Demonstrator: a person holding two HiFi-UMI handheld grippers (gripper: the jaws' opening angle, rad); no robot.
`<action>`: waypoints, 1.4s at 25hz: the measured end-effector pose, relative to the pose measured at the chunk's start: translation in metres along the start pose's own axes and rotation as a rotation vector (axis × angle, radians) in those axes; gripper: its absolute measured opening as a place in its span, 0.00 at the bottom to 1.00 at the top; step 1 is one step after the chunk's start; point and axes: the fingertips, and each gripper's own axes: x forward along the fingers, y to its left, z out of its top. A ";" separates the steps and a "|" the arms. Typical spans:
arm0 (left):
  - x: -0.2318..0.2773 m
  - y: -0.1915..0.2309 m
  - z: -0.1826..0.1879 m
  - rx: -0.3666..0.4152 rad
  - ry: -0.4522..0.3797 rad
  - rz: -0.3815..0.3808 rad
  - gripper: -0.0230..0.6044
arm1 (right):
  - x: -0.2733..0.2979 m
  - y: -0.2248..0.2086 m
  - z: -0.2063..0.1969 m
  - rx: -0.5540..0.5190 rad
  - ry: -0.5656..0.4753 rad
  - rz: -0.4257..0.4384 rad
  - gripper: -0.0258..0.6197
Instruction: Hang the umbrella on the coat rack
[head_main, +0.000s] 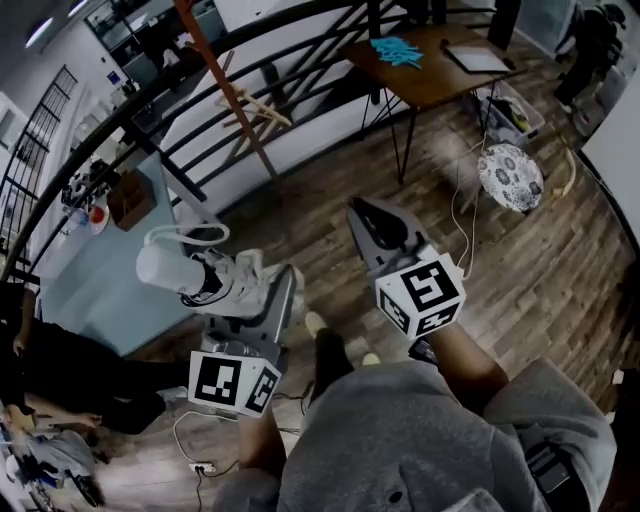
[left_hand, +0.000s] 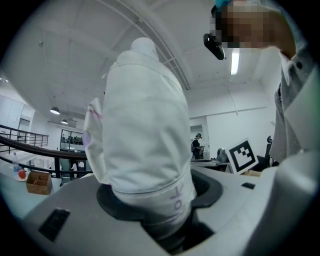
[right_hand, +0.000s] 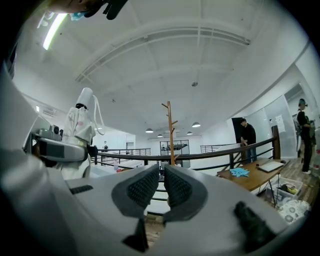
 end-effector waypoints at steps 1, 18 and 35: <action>0.000 0.001 -0.001 -0.001 -0.002 0.004 0.43 | 0.001 0.002 0.000 -0.003 0.002 0.007 0.11; 0.009 0.012 0.001 0.001 0.000 0.012 0.43 | 0.021 0.029 0.010 -0.031 -0.012 0.102 0.11; 0.038 0.088 -0.011 -0.017 0.027 0.048 0.43 | 0.100 0.033 -0.005 -0.010 0.022 0.123 0.11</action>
